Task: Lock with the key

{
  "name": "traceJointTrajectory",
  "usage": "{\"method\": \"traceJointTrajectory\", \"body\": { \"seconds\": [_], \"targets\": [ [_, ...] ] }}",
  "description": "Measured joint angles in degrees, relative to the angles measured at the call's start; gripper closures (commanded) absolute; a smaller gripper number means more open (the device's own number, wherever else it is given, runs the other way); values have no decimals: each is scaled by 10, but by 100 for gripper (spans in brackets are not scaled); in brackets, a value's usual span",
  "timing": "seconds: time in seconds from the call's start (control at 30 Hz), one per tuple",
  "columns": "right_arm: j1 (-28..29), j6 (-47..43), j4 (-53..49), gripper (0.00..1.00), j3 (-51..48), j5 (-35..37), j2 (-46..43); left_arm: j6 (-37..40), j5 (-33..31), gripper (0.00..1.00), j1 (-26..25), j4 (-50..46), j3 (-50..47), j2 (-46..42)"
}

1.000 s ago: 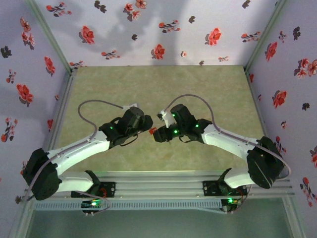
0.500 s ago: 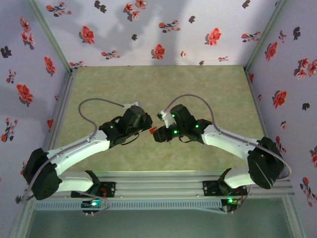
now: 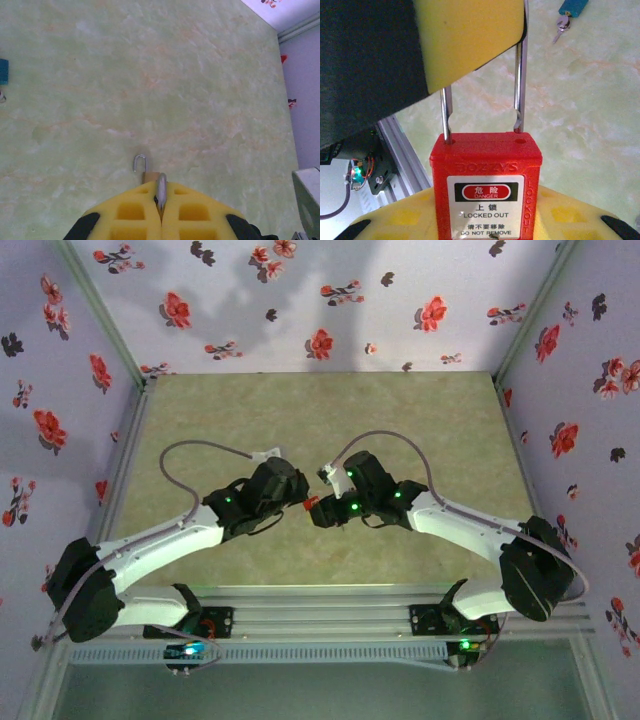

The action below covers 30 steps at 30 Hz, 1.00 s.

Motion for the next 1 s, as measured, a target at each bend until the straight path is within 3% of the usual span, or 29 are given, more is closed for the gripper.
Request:
{"method": "traceJointTrajectory", "body": {
  "seconds": [0.2, 0.67, 1.0],
  "targets": [
    [2, -6, -3, 100, 0, 3, -2, 15, -5, 100, -5, 54, -38, -21],
    [5, -7, 14, 100, -18, 19, -39, 21, -5, 100, -15, 66, -42, -45],
    [7, -7, 26, 88, -20, 19, -44, 20, -12, 100, -16, 65, -45, -58]
  ]
}}
